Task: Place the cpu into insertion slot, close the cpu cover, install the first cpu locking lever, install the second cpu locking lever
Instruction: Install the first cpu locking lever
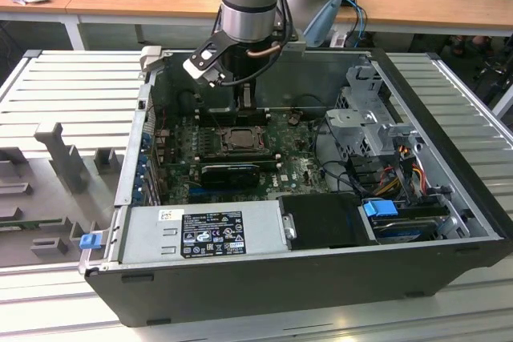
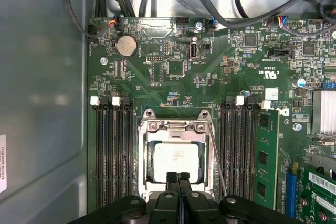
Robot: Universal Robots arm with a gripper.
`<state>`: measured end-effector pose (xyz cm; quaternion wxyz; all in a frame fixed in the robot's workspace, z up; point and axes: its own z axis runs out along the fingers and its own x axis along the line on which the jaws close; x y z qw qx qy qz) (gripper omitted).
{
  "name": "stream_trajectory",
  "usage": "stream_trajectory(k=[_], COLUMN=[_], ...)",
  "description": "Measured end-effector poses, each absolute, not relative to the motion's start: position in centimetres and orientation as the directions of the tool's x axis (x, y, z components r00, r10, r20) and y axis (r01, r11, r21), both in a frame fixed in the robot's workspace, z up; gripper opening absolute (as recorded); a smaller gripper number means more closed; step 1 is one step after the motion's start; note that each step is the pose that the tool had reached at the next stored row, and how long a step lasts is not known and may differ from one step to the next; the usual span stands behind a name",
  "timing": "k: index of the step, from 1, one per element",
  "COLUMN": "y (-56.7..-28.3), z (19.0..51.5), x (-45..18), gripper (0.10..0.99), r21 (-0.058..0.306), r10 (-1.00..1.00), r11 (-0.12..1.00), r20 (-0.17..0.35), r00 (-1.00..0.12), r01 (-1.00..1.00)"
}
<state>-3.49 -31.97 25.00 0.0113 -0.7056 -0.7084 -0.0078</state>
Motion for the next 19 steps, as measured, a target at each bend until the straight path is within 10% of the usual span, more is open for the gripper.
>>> stream_trajectory(k=[19], y=[-32.0], z=[28.0], x=[-3.5], gripper=[0.106], r21=[-0.005], r10=[1.0], r11=[0.004], r20=[0.027], r00=[-0.004], r01=[1.0])
